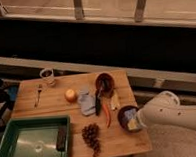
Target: Wipe purple bowl with sponge
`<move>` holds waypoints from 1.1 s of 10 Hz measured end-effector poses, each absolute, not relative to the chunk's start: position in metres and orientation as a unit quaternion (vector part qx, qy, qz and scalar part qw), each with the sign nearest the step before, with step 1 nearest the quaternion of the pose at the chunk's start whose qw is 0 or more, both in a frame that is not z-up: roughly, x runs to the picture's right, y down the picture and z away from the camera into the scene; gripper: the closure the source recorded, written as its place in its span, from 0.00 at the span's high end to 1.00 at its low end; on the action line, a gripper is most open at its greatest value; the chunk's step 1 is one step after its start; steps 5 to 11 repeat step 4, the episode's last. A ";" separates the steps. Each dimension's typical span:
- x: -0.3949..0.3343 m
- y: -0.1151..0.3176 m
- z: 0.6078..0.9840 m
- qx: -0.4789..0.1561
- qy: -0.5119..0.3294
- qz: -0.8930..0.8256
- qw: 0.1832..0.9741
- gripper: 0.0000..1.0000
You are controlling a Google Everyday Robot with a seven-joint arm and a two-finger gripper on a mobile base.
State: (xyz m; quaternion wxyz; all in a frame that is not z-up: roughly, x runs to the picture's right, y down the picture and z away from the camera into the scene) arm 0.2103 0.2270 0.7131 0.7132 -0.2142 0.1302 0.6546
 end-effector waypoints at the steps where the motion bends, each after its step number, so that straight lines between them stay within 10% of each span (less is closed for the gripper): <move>1: 0.217 0.215 0.716 -0.208 0.128 0.656 0.714 0.00; 11: 0.212 0.184 0.731 -0.203 0.119 0.646 0.726 0.00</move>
